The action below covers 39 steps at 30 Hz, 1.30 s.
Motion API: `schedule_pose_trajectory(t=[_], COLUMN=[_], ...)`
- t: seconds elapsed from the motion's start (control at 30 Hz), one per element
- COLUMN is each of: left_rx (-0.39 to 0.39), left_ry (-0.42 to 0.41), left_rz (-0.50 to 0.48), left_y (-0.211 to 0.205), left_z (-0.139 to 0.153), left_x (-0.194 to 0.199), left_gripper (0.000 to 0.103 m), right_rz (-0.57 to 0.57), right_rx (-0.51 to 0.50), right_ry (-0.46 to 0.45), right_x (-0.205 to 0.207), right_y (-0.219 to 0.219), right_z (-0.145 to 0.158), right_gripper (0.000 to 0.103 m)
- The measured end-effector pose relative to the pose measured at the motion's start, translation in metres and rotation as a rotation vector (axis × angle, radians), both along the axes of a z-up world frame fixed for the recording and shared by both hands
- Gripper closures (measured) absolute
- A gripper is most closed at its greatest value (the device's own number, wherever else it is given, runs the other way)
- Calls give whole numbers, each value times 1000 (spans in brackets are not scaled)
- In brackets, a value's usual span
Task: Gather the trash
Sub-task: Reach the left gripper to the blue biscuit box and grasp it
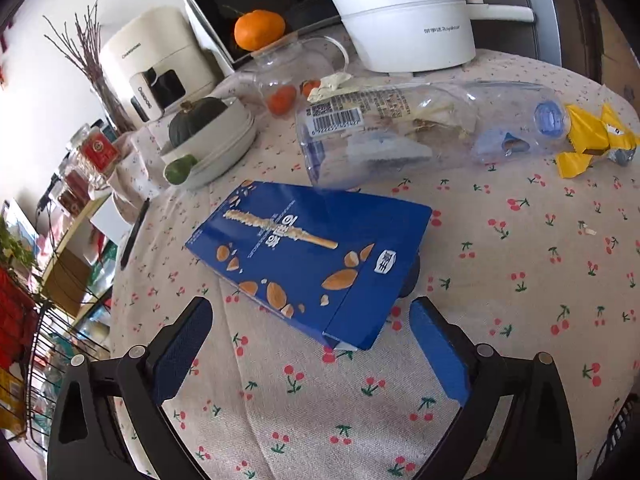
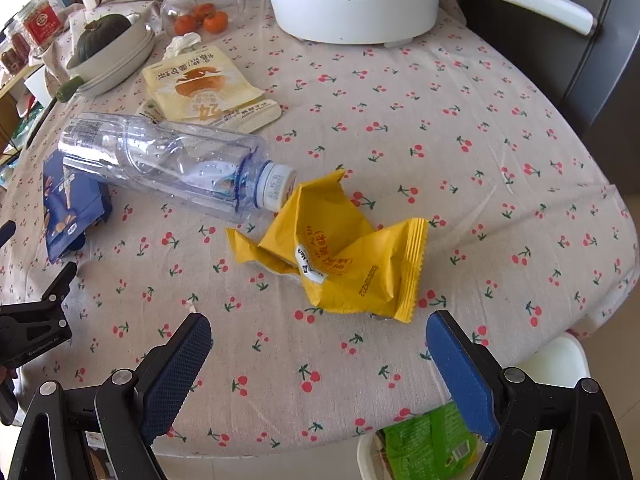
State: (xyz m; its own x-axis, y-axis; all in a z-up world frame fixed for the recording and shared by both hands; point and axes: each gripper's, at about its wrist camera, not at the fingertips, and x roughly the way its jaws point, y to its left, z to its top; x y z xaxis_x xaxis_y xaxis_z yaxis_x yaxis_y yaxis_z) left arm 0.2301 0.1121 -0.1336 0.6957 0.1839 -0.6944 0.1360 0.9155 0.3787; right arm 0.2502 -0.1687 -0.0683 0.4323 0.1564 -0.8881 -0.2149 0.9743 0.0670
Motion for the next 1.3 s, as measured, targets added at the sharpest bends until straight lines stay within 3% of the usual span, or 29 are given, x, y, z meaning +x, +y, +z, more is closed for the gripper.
schedule_pose_trajectory(t=[0.13, 0.2, 0.27, 0.3, 0.43, 0.57, 0.7, 0.8, 0.83, 0.87, 0.9, 0.93, 0.97, 1.0, 1.13, 1.3], left_rx=[-12, -15, 2, -5, -154, -359, -547, -638, -679, -713, -728, -729, -723, -710, -594, -591], left_ry=[-11, 0, 36, 44, -21, -92, -107, -67, -42, -20, 3, 21, 29, 37, 66, 102], left_rz=[-35, -38, -11, -1, 44, 107, 150, 144, 160, 186, 222, 264, 296, 315, 364, 480], left_y=[-7, -9, -7, -6, 15, 45, 66, 73, 78, 83, 88, 91, 92, 91, 83, 107], left_z=[4, 5, 6, 10, 54, 95, 116, 118, 114, 108, 101, 94, 88, 83, 66, 58], left_x=[4, 6, 9, 7, -7, -30, -57, -64, -63, -61, -58, -54, -49, -44, -8, 56], left_gripper=[34, 57, 96, 101, 103, 103, 103, 103, 101, 92, 80, 45, 20, 15, 12, 10], right_rz=[-16, -21, -25, -25, -14, -30, -62, -81, -86, -87, -88, -90, -92, -90, -76, -83], right_rx=[3, 6, 5, 3, -14, -6, 28, 46, 49, 54, 57, 59, 61, 64, 90, 92], right_ry=[4, 1, -4, -8, -27, -57, -83, -93, -91, -87, -82, -77, -71, -65, -56, -49], right_x=[5, 5, 3, 2, -3, -7, -8, -9, -8, -8, -7, -7, -6, -6, -2, 7], right_y=[2, 2, 2, 2, 1, -7, -15, -17, -17, -16, -14, -13, -11, -9, 2, 11], right_z=[-2, -1, 1, 2, 8, 18, 29, 32, 32, 32, 30, 29, 27, 26, 22, 12], right_gripper=[12, 12, 12, 12, 12, 12, 12, 12, 12, 12, 12, 12, 12, 12, 12, 12])
